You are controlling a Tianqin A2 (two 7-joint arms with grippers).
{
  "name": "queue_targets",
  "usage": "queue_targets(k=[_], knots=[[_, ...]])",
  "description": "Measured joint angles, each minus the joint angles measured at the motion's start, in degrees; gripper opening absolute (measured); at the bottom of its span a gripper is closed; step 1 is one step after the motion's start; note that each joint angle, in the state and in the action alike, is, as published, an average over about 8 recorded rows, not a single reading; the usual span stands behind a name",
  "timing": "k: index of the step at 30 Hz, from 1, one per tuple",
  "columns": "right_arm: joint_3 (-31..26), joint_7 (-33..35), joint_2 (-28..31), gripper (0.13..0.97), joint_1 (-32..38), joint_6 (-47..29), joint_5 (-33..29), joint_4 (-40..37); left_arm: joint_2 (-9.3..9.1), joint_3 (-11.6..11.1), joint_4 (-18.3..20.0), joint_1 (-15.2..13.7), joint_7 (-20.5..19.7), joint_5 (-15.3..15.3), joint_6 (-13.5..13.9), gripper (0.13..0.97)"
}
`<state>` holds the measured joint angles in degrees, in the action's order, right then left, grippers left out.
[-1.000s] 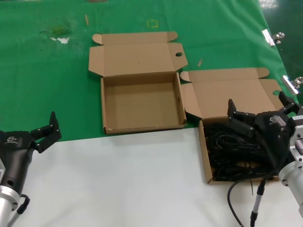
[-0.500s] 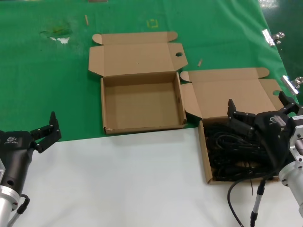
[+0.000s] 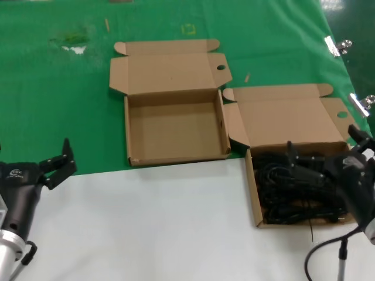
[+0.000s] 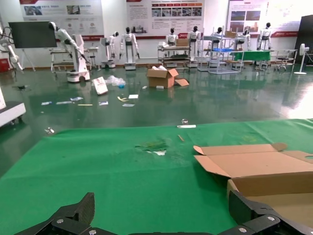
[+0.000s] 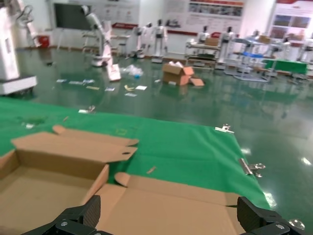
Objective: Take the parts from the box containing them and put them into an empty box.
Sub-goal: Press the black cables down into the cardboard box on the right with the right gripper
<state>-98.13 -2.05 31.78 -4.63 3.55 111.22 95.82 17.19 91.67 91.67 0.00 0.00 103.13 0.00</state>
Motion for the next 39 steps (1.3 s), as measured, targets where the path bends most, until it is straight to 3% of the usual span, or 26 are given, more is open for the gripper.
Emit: queue_targets(k=[11,25,32,39], knots=[[-6.0,-0.5,16.5,0.966,-2.0,2.6,6.9,6.1,0.00,0.0,0.0,0.0,0.0,0.0,0.0,0.966],[-23.3,5.2,40.9,0.966,4.8,4.7,19.3,10.2,0.00,0.0,0.0,0.0,0.0,0.0,0.0,0.966],[-25.1,5.9,47.7,0.966,4.0,2.9,20.0,9.1,0.00,0.0,0.0,0.0,0.0,0.0,0.0,0.966],[-25.2,5.3,50.1,0.966,2.3,0.9,18.4,7.1,0.00,0.0,0.0,0.0,0.0,0.0,0.0,0.966]])
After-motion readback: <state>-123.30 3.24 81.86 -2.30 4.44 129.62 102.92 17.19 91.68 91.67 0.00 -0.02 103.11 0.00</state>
